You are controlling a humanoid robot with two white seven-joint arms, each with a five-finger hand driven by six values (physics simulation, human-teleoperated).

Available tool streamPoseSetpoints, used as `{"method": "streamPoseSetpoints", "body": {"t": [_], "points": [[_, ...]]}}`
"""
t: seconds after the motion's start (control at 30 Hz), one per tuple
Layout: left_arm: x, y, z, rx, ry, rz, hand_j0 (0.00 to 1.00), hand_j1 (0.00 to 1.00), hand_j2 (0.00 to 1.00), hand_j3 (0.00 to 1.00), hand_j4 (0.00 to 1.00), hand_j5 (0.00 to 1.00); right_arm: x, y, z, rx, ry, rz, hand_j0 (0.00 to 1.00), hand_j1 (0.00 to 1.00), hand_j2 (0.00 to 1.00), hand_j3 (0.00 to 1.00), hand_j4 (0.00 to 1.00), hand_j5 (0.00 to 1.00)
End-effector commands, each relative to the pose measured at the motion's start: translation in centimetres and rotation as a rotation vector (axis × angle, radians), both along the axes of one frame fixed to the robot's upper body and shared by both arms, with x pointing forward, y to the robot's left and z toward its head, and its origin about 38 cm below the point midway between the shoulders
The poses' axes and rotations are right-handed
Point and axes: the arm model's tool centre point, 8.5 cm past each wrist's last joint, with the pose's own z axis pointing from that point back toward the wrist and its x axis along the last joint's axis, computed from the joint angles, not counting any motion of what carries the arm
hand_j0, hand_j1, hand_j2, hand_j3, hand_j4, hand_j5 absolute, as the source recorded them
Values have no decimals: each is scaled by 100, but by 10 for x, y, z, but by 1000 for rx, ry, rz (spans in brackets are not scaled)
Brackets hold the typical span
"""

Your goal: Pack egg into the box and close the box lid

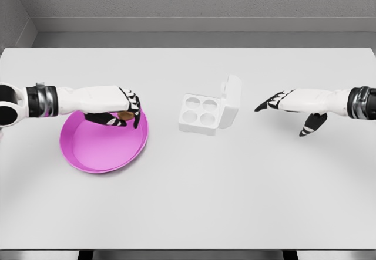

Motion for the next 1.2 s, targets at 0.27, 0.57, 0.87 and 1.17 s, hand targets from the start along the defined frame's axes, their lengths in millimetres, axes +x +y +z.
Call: {"method": "streamPoseSetpoints", "body": {"t": [0.27, 0.57, 0.87, 1.17], "points": [[1, -32, -1, -83, 13, -41, 43, 43, 43, 43, 43, 43, 0, 0, 1, 3, 0, -1, 100, 100, 100, 100, 100, 100], [3, -45, 4, -142, 18, -54, 43, 43, 43, 43, 43, 43, 0, 1, 1, 4, 0, 0, 100, 100, 100, 100, 100, 100], [5, -66, 11, -224, 13, -75, 41, 41, 41, 41, 41, 41, 0, 1, 2, 5, -3, 1, 100, 100, 100, 100, 100, 100], [9, -90, 10, -314, 45, -91, 40, 40, 40, 40, 40, 40, -1, 9, 3, 14, -8, 22, 100, 100, 100, 100, 100, 100]]}}
